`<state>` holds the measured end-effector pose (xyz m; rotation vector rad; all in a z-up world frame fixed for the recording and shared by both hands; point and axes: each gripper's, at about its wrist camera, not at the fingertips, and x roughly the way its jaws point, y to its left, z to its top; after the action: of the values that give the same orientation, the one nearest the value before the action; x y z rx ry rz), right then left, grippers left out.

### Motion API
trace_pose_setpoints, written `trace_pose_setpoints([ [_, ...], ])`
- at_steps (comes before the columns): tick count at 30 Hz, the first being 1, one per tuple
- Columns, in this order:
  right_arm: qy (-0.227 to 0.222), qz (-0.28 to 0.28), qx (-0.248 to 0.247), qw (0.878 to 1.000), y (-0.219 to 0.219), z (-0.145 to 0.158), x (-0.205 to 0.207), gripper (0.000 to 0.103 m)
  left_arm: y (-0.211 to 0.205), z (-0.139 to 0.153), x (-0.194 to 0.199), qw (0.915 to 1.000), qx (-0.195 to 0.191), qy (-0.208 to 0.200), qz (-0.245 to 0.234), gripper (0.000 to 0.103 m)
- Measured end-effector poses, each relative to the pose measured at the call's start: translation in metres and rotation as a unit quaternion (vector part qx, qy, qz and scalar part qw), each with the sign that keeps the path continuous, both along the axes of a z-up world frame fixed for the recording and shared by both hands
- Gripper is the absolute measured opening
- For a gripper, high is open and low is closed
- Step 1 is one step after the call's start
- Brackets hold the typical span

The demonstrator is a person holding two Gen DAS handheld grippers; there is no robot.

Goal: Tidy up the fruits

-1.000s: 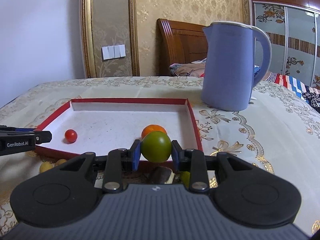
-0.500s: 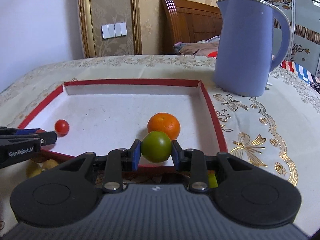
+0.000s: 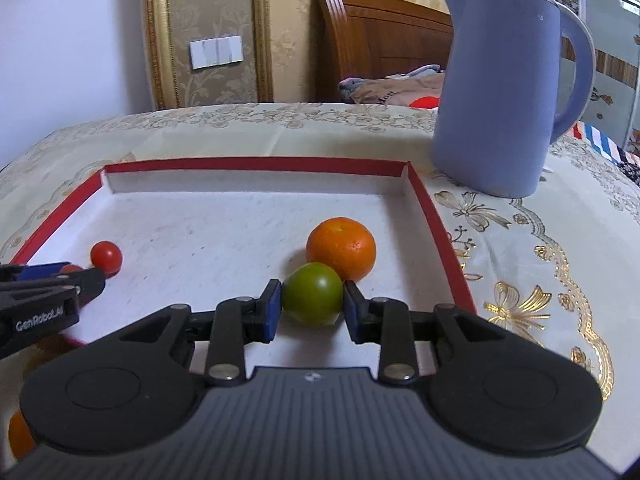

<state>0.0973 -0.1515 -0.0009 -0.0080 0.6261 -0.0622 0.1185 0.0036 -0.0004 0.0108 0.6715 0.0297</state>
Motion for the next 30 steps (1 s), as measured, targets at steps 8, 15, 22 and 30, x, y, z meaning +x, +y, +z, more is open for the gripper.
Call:
trace_pose_setpoints([
  [8, -0.004, -0.005, -0.003, 1.0, 0.0, -0.004, 0.009, 0.031, 0.0, -0.003, 0.013, 0.9999, 0.005, -0.012, 0.005, 0.026],
  [15, -0.006, -0.025, -0.003, 1.0, -0.003, -0.004, 0.008, 0.063, 0.003, -0.004, 0.011, 0.9999, -0.001, -0.016, 0.005, 0.046],
  [22, -0.014, -0.038, 0.014, 0.999, -0.011, -0.002, 0.006, 0.083, 0.002, -0.007, 0.01, 0.9999, 0.003, -0.013, 0.004, 0.083],
  [30, -0.025, -0.039, 0.017, 0.999, -0.011, 0.0, 0.002, 0.093, 0.006, -0.005, 0.005, 0.9997, -0.009, -0.02, 0.007, 0.083],
])
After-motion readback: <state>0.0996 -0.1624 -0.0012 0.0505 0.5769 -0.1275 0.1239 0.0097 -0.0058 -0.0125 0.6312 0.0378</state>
